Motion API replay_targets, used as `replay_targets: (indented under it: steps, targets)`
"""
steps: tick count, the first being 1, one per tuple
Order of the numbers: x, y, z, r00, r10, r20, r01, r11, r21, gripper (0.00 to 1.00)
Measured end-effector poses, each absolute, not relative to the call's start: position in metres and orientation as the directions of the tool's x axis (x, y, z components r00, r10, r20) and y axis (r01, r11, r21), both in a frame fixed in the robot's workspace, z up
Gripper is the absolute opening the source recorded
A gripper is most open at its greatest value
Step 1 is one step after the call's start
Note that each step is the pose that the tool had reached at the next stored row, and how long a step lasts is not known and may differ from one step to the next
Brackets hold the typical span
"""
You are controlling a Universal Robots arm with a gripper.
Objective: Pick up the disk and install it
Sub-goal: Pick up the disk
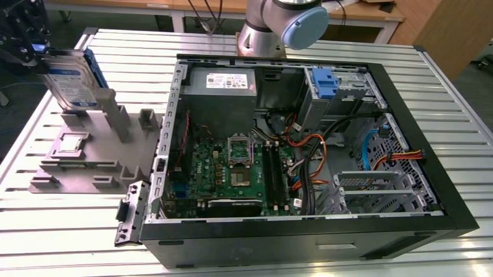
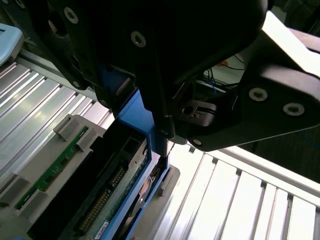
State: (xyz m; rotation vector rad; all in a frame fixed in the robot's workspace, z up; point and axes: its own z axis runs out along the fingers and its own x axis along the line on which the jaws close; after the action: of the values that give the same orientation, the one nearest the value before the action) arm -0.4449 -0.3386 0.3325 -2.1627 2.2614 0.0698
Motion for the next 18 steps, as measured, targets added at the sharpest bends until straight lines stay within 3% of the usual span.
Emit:
replay_targets:
  steps: [18]
  targets:
    - [-0.445, -0.339, 0.346, -0.045, -0.998, -0.039, -0.999, 0.044, 0.024, 0.37]
